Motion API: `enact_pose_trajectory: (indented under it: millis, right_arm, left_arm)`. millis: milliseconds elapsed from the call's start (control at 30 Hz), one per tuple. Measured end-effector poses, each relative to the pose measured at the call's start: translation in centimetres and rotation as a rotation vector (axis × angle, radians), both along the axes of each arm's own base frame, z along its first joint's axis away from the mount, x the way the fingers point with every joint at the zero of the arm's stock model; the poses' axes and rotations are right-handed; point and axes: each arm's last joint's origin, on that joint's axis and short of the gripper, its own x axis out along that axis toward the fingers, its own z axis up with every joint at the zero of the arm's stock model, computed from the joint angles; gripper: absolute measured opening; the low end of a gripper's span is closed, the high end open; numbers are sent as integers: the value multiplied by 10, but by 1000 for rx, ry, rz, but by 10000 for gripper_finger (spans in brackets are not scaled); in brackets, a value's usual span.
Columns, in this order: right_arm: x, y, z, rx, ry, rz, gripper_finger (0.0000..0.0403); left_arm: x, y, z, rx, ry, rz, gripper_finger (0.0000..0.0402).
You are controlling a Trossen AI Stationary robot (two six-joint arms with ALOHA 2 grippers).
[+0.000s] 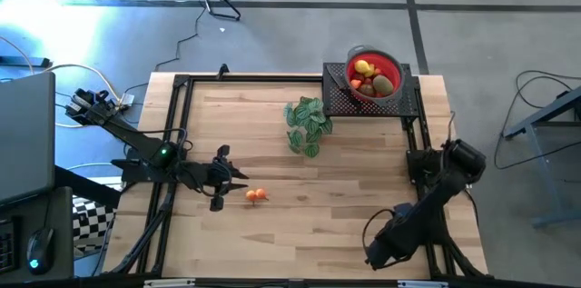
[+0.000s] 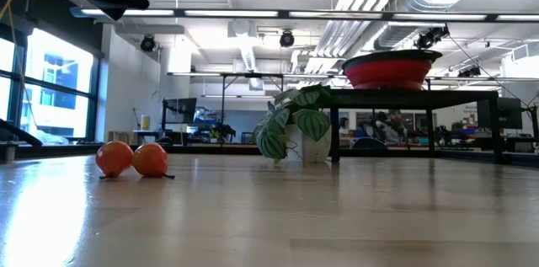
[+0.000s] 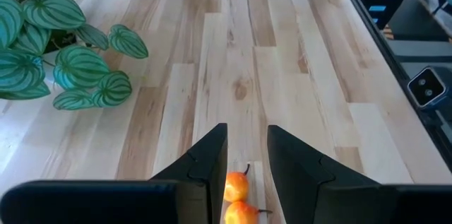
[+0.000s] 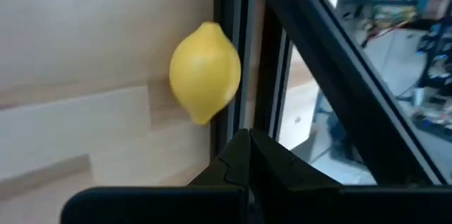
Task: Pick & Place Fruit
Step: Put the lemon into the red colander
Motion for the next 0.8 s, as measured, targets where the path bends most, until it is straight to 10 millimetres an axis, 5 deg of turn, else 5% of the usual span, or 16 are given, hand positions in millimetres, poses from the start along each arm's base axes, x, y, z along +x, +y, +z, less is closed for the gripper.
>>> enact_pose_trajectory:
  millis: [600,800]
  right_arm:
    - [-11,-9,-36,-58,103,56,3]
    - [-5,-4,-53,42,-34,74,3]
  left_arm:
    - [-5,3,-9,-16,99,40,99]
    - [-5,3,-9,-16,99,40,99]
